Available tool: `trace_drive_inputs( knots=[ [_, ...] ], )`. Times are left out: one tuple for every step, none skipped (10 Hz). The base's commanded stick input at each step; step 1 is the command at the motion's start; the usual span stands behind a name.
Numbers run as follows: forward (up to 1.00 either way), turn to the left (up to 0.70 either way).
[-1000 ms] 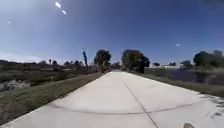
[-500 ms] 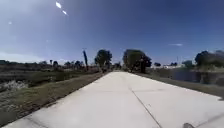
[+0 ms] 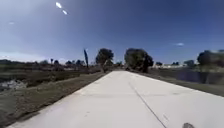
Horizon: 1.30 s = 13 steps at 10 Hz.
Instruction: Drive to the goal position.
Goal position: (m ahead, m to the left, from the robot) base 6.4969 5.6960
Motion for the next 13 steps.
trace_drive_inputs(
  knots=[
    [1.0, 0.0],
    [1.0, 0.0],
    [1.0, 0.0],
    [1.0, 0.0],
    [1.0, 0.0],
    [1.0, 0.0],
    [1.0, 0.0],
    [1.0, 0.0],
    [1.0, 0.0],
    [1.0, 0.0],
    [1.0, 0.0],
    [1.0, 0.0],
    [1.0, -0.37]
  ],
)
